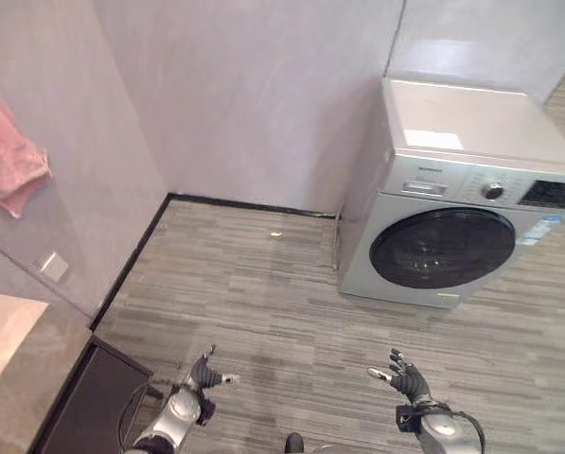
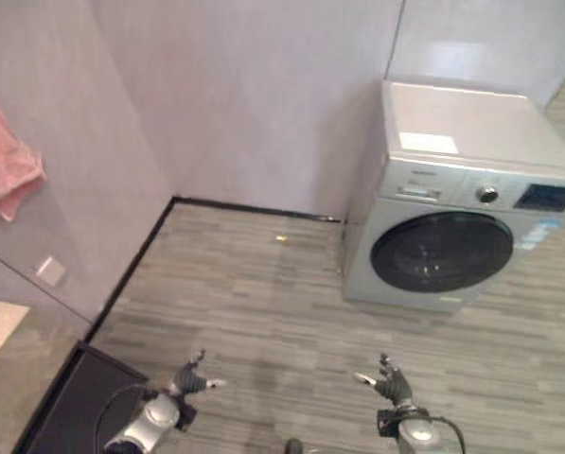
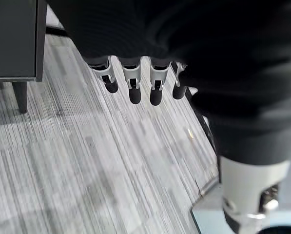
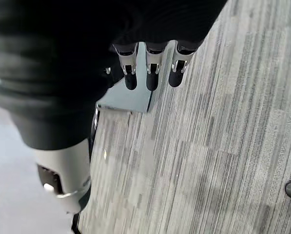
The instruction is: Put brush and paste in cup on sink, flatten towel.
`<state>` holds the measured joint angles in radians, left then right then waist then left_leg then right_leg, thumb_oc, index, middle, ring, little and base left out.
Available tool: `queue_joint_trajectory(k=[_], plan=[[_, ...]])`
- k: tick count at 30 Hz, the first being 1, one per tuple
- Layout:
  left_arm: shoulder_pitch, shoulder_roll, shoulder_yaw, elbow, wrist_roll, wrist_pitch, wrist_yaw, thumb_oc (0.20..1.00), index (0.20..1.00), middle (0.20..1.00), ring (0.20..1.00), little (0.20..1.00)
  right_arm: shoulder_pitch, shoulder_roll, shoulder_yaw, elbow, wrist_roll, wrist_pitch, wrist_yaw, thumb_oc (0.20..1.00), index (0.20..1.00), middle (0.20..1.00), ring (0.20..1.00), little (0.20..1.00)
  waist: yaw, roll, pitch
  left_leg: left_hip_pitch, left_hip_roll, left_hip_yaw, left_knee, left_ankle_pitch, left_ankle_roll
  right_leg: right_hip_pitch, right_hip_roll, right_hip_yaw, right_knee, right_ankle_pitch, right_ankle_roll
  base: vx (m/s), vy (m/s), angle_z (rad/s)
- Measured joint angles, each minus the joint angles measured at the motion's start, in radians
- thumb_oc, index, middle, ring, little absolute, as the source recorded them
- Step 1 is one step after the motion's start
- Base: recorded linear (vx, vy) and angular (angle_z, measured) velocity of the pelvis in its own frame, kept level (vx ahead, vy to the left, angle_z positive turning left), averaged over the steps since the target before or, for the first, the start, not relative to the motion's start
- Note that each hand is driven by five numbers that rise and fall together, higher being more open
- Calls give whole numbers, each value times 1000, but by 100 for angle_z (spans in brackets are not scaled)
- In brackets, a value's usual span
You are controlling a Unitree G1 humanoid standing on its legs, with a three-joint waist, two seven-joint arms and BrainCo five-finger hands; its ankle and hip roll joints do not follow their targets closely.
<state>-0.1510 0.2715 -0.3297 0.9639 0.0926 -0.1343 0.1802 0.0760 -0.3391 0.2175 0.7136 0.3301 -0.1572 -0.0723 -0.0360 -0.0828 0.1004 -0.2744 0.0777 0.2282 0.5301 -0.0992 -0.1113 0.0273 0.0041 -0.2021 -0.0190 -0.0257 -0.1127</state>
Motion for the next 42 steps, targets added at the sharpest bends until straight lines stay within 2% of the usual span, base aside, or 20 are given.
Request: queue_joint_trajectory(k=[4, 9, 10, 11, 14, 16, 17, 18, 20, 22, 23, 26, 27, 29, 32, 34, 36, 38, 40, 42], plan=[[37, 5, 9, -3, -6, -2, -1, 1000, 1000, 1000, 1000, 1000, -18, -12, 9, 17, -25, 2, 1, 1000, 1000, 1000, 1000, 1000, 51, 75, 27, -57, 1, 1, -455, 116, 13, 101, 64, 46, -68, -51, 77, 528, 105, -29], [119, 56, -10, -89, 47, 7, -3, 1000, 1000, 1000, 1000, 1000, -11, -16, 8, 40, -32, 3, 12, 1000, 1000, 1000, 1000, 1000, 84, 64, 29, -4, -36, 7, -470, 199, 91, 202, 54, 135, -31, -130, 110, 453, 223, -62], [137, 81, -18, -141, 77, 5, -4, 1000, 1000, 1000, 1000, 1000, 5, -13, 0, 32, -27, 5, 13, 1000, 1000, 1000, 1000, 1000, 85, 74, 22, 43, -37, 9, -498, 254, 165, 198, 53, 144, 46, -182, 147, 448, 344, -51], [140, 99, -15, -166, 88, 6, -8, 1000, 1000, 1000, 1000, 1000, 14, 2, -1, 29, -21, 5, 16, 1000, 1000, 1000, 1000, 1000, 80, 52, 29, 65, -56, 25, -499, 239, 182, 184, 30, 140, 114, -205, 164, 604, 482, -49], [173, 118, 2, -277, 103, 2, -25, 1000, 1000, 1000, 1000, 1000, 90, 34, -34, -26, 20, 7, 39, 1000, 1000, 1000, 1000, 1000, 75, 38, 25, 153, -84, 54, -515, 170, 213, -24, -34, 132, 634, -205, 200, 286, 270, -18], [157, 118, 2, -299, 104, 0, -37, 1000, 1000, 1000, 1000, 1000, 137, 33, -35, -61, 19, 8, 54, 1000, 1000, 1000, 1000, 1000, 67, 17, 10, 214, -175, 28, -503, 93, 265, -159, -157, 113, 907, -168, 219, 489, 274, 30], [139, 118, 0, -304, 104, 2, -37, 1000, 1000, 1000, 1000, 1000, 121, 33, -35, -62, 19, 10, 56, 1000, 1000, 1000, 1000, 1000, 64, 29, 20, 233, -183, 14, -502, 70, 273, -208, -153, 120, 946, -173, 224, 578, 236, 46], [126, 116, -2, -305, 104, 4, -38, 1000, 1000, 1000, 1000, 1000, 109, 35, -35, -76, 19, 14, 56, 1000, 1000, 1000, 1000, 1000, 52, 60, 39, 248, -173, -17, -502, 59, 279, -250, -96, 151, 953, -192, 226, 417, 139, 52], [100, 115, 2, -293, 104, -6, -41, 1000, 1000, 1000, 1000, 1000, 110, 39, -39, -121, 31, 10, 70, 1000, 1000, 1000, 1000, 1000, 15, 115, 70, 292, -152, -97, -533, 58, 264, -353, 36, 181, 777, -225, 202, 482, 62, 103], [102, 121, 33, -282, 102, -4, -37, 1000, 1000, 1000, 1000, 1000, 116, 39, -39, -117, 49, 8, 80, 1000, 1000, 1000, 1000, 1000, 19, 94, 66, 336, -186, -156, -547, 26, 203, -451, 35, 149, 604, -199, 194, 509, -13, 89], [103, 118, 49, -276, 101, -2, -36, 1000, 1000, 1000, 1000, 1000, 120, 40, -39, -110, 50, 7, 80, 1000, 1000, 1000, 1000, 1000, 0, 91, 66, 349, -186, -177, -537, 18, 207, -455, 43, 175, 483, -169, 200, 510, -37, 131], [93, 107, 20, -181, 103, 4, -39, 1000, 1000, 1000, 1000, 1000, 176, 47, -36, -101, 66, 7, 79, 1000, 1000, 1000, 1000, 1000, -51, 75, 52, 430, -190, -363, -508, -52, 154, -415, 75, 392, 142, 1, 222, 452, -110, 186], [98, 110, 18, -182, 102, 4, -36, 1000, 1000, 1000, 1000, 1000, 196, 52, -35, -101, 67, 9, 82, 1000, 1000, 1000, 1000, 1000, -56, 63, 46, 465, -185, -359, -514, -65, 146, -407, 72, 382, 180, 21, 208, 324, -143, 232], [149, 125, 2, -192, 102, 5, -34, 1000, 1000, 1000, 1000, 1000, 236, 54, -40, -75, 67, 9, 87, 1000, 1000, 1000, 1000, 1000, -46, 4, -9, 520, -207, -353, -487, -107, 118, -364, 44, 383, 225, 171, 127, 263, -150, 123], [162, 85, -12, -191, 102, 6, -37, 1000, 1000, 1000, 1000, 1000, 203, 9, -66, -70, 69, 10, 97, 1000, 1000, 1000, 1000, 1000, -39, 46, -25, 360, -157, -310, -176, -146, 49, -310, 29, 268, 168, 153, 89, 110, -147, 107], [106, 73, -16, -189, 101, 7, -37, 1000, 1000, 1000, 1000, 1000, 176, -13, -69, -75, 71, 3, 93, 1000, 1000, 1000, 1000, 1000, -36, 36, 5, 216, -65, -98, 11, -142, -8, -264, -2, 154, 123, 126, 53, 188, -116, 172], [50, 91, -30, -227, 101, 0, -33, 1000, 1000, 1000, 1000, 1000, 149, -16, -80, -69, 71, 6, 88, 1000, 1000, 1000, 1000, 1000, -40, 7, 25, 146, -14, 35, -81, -138, 0, -234, -24, 81, 98, 97, 54, 252, 52, 152], [51, 112, -32, -240, 100, 3, -30, 1000, 1000, 1000, 1000, 1000, 99, -14, -101, -83, 79, -10, 76, 1000, 1000, 1000, 1000, 1000, -26, 8, 36, 112, -13, 45, -232, -125, 14, -208, -9, 76, 61, 74, 60, 209, 75, 31], [27, 117, -36, -220, 100, 5, -29, 1000, 1000, 1000, 1000, 1000, 82, -4, -106, -66, 87, -13, 71, 1000, 1000, 1000, 1000, 1000, -34, -6, 53, 99, -8, 50, -371, -45, 29, -155, -12, 56, 1, 51, 113, 248, 152, 39], [32, 111, -40, -216, 97, 3, -28, 1000, 1000, 1000, 1000, 1000, 75, -10, -106, -51, 86, -11, 71, 1000, 1000, 1000, 1000, 1000, -30, 18, 61, 88, 59, 45, -456, 36, -9, -132, -3, 9, 10, -7, 168, 364, 255, 12]])
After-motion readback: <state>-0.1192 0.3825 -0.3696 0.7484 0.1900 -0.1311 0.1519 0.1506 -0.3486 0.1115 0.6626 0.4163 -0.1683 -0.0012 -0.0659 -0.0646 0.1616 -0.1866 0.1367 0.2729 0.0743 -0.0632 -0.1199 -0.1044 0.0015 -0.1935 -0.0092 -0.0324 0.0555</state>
